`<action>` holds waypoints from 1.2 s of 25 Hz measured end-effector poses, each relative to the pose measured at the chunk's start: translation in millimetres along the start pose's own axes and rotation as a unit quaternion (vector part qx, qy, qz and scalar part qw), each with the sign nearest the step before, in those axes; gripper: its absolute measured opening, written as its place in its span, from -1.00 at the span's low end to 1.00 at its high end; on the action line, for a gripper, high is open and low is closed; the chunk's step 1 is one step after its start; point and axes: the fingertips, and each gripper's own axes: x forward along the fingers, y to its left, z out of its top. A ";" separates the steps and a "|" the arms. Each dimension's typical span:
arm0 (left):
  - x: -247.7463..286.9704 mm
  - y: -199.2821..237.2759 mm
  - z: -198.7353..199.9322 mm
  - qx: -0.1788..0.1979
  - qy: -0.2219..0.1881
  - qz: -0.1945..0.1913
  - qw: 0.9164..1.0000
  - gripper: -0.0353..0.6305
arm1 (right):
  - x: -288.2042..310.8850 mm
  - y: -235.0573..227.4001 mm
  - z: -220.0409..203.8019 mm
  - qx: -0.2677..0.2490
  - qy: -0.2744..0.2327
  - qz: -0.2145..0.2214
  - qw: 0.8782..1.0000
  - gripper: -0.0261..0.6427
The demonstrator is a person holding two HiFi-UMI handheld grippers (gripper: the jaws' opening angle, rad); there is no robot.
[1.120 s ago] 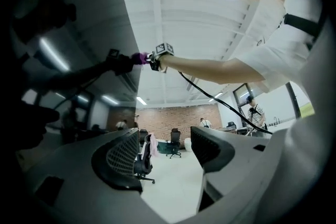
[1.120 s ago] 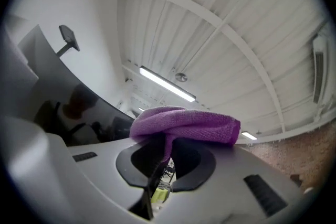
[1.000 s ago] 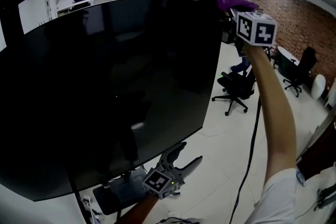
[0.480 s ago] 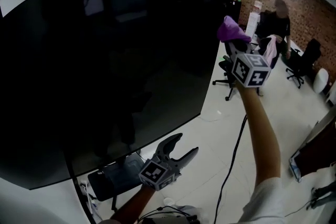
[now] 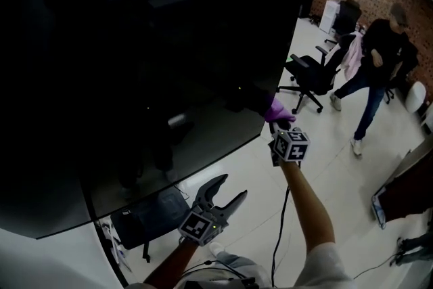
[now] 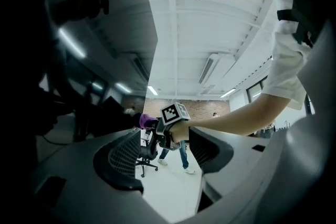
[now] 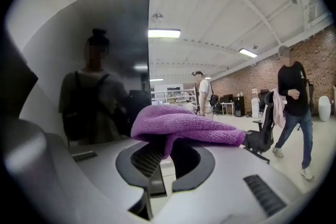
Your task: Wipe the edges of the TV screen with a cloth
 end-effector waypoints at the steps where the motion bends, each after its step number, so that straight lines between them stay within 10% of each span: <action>1: -11.0 3.6 -9.4 -0.004 0.002 0.006 1.000 -0.10 | 2.1 4.6 -26.3 -0.002 0.020 -0.003 1.000 -0.78; 10: -54.8 39.6 -37.1 -0.023 0.030 0.057 0.998 -0.10 | 15.2 -2.7 -170.3 0.028 0.161 -0.060 0.985 -0.78; 17: -60.7 29.6 -18.1 -0.015 0.044 0.107 0.993 -0.10 | 8.0 24.3 -181.2 0.037 0.191 -0.011 0.981 -0.78; 30: -262.3 70.6 15.3 0.001 0.033 0.266 0.963 -0.10 | -9.8 293.4 -220.7 0.052 0.215 0.146 0.964 -0.78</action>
